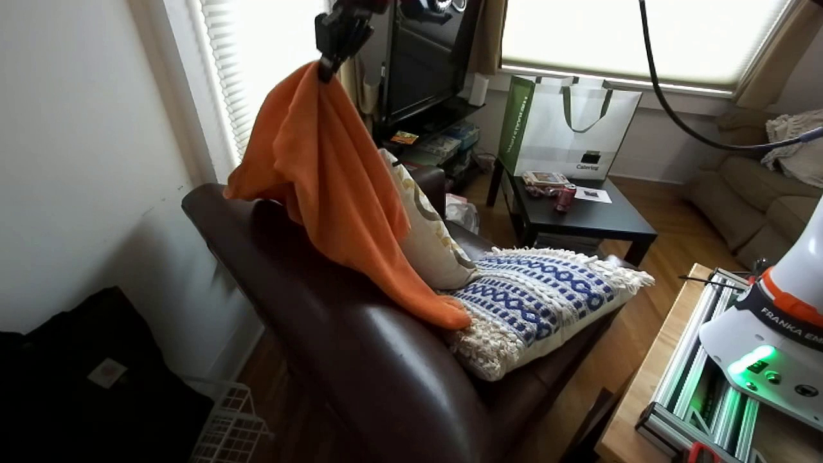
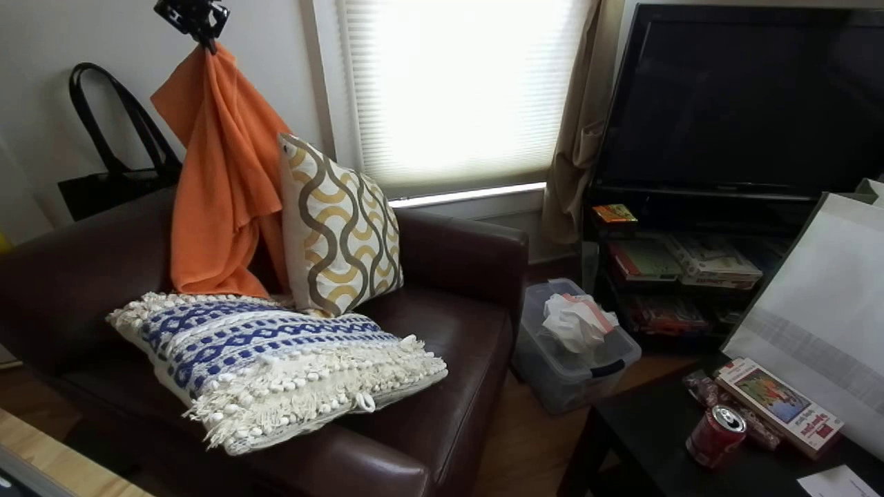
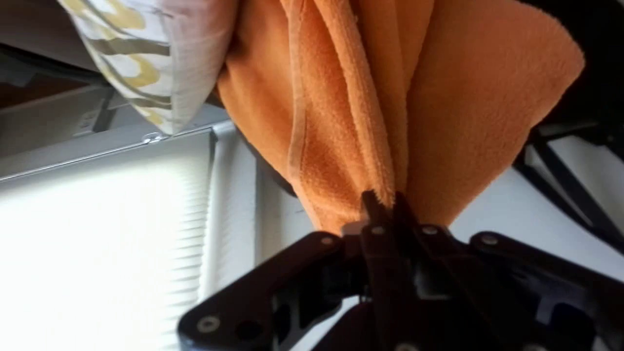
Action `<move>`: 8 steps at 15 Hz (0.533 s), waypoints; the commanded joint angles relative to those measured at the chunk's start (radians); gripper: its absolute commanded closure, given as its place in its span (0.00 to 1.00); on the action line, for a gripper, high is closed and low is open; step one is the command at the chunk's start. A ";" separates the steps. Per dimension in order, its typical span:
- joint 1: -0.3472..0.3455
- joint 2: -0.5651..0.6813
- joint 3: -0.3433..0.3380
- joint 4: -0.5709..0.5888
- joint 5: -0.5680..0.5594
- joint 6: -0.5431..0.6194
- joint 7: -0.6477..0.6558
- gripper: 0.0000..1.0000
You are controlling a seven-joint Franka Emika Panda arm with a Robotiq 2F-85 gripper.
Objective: Pick up the orange towel and use it to cover the pillow with brown curved stripes
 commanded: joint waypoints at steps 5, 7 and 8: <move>-0.093 -0.330 -0.069 -0.139 -0.080 -0.002 0.271 0.99; -0.131 -0.401 -0.078 -0.156 -0.107 -0.017 0.338 0.99; -0.156 -0.438 -0.082 -0.170 -0.119 -0.021 0.367 0.99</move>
